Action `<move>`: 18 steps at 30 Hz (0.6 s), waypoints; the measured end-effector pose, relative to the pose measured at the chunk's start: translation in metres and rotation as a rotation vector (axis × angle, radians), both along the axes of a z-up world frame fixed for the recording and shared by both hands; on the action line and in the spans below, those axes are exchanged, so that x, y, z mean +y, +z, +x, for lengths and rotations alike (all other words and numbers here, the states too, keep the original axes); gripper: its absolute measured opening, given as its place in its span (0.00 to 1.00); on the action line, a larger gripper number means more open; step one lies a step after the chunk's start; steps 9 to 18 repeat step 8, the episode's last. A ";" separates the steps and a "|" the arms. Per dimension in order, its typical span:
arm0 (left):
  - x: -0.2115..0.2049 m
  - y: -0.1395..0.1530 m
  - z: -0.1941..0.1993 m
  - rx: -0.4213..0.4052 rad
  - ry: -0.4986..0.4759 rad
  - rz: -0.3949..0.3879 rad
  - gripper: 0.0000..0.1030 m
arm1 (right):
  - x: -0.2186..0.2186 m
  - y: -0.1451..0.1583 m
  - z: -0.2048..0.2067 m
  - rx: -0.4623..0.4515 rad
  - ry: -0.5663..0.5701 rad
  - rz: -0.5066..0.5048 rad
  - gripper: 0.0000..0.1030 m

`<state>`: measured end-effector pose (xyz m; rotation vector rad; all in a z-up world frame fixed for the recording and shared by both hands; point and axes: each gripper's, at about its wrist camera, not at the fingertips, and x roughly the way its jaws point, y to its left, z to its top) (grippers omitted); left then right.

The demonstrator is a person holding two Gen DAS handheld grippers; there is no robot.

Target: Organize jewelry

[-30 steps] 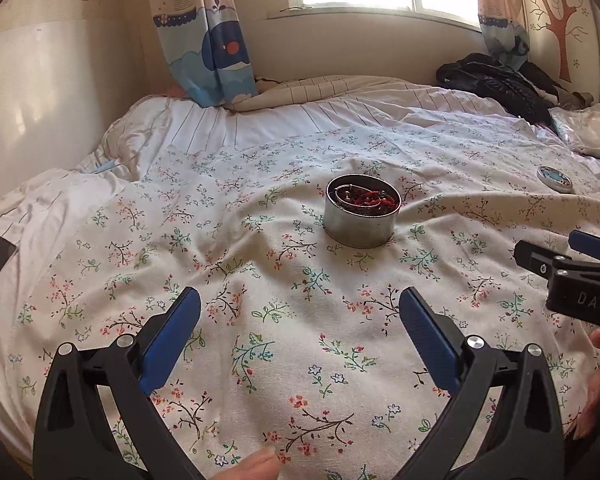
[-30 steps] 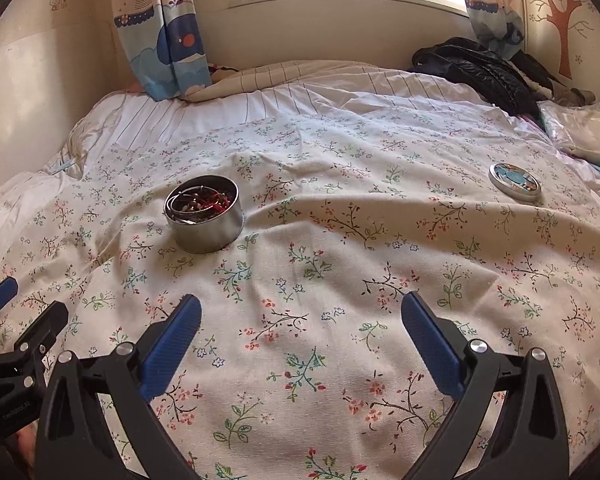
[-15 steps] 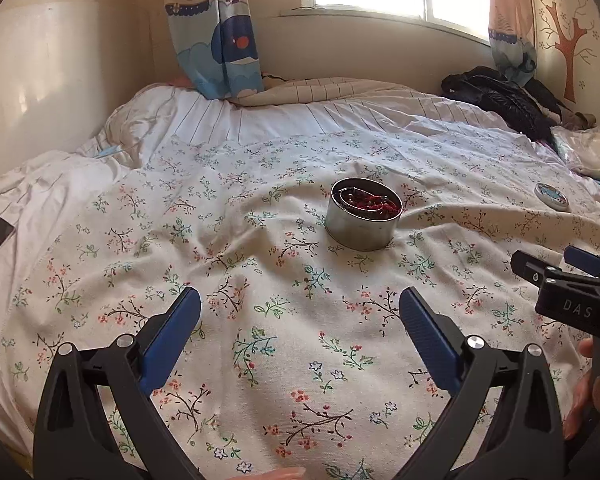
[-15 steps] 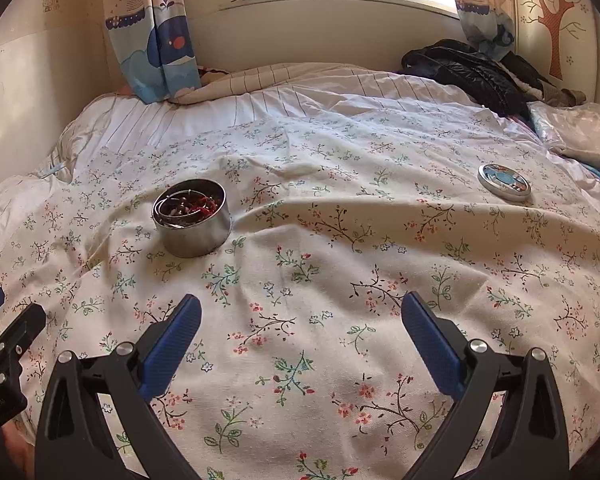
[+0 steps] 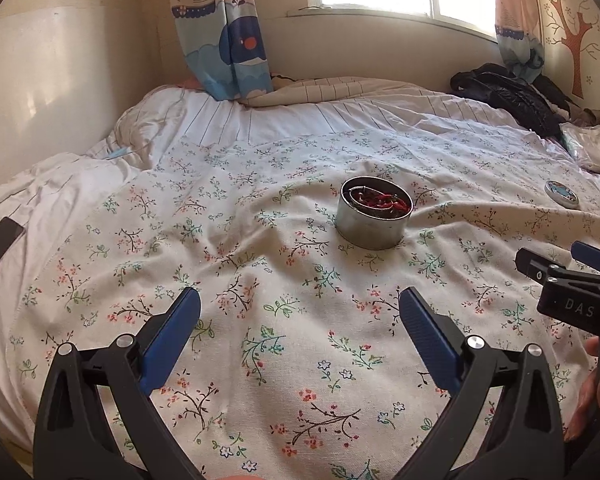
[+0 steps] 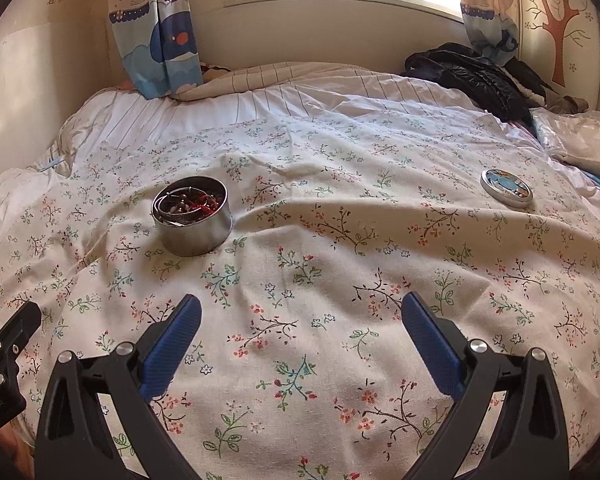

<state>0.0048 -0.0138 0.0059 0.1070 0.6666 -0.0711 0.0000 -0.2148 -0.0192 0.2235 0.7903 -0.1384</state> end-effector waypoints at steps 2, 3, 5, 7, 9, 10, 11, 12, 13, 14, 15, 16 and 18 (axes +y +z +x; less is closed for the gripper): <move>0.005 -0.002 0.002 0.028 0.016 -0.028 0.93 | -0.001 -0.001 0.001 0.003 -0.001 0.005 0.93; 0.008 -0.004 0.004 0.046 0.032 -0.043 0.93 | -0.001 -0.001 0.001 0.004 -0.002 0.007 0.93; 0.015 -0.009 0.008 0.086 0.047 -0.078 0.93 | -0.002 -0.001 0.000 0.001 -0.004 0.010 0.93; 0.018 -0.011 0.008 0.099 0.060 -0.092 0.93 | -0.003 -0.001 -0.001 0.000 -0.004 0.011 0.93; 0.018 -0.011 0.007 0.091 0.065 -0.090 0.93 | -0.003 -0.001 -0.001 0.000 -0.004 0.011 0.93; 0.018 -0.011 0.007 0.091 0.065 -0.090 0.93 | -0.003 -0.001 -0.001 0.000 -0.004 0.011 0.93; 0.018 -0.011 0.007 0.091 0.065 -0.090 0.93 | -0.003 -0.001 -0.001 0.000 -0.004 0.011 0.93; 0.018 -0.011 0.007 0.091 0.065 -0.090 0.93 | -0.003 -0.001 -0.001 0.000 -0.004 0.011 0.93; 0.018 -0.011 0.007 0.091 0.065 -0.090 0.93 | -0.003 -0.001 -0.001 0.000 -0.004 0.011 0.93; 0.018 -0.011 0.007 0.091 0.065 -0.090 0.93 | -0.003 -0.001 -0.001 0.000 -0.004 0.011 0.93; 0.018 -0.011 0.007 0.091 0.065 -0.090 0.93 | -0.003 -0.001 -0.001 0.000 -0.004 0.011 0.93; 0.018 -0.011 0.007 0.091 0.065 -0.090 0.93 | -0.003 -0.001 -0.001 0.000 -0.004 0.011 0.93; 0.018 -0.011 0.007 0.091 0.065 -0.090 0.93 | -0.003 -0.001 -0.001 0.000 -0.004 0.011 0.93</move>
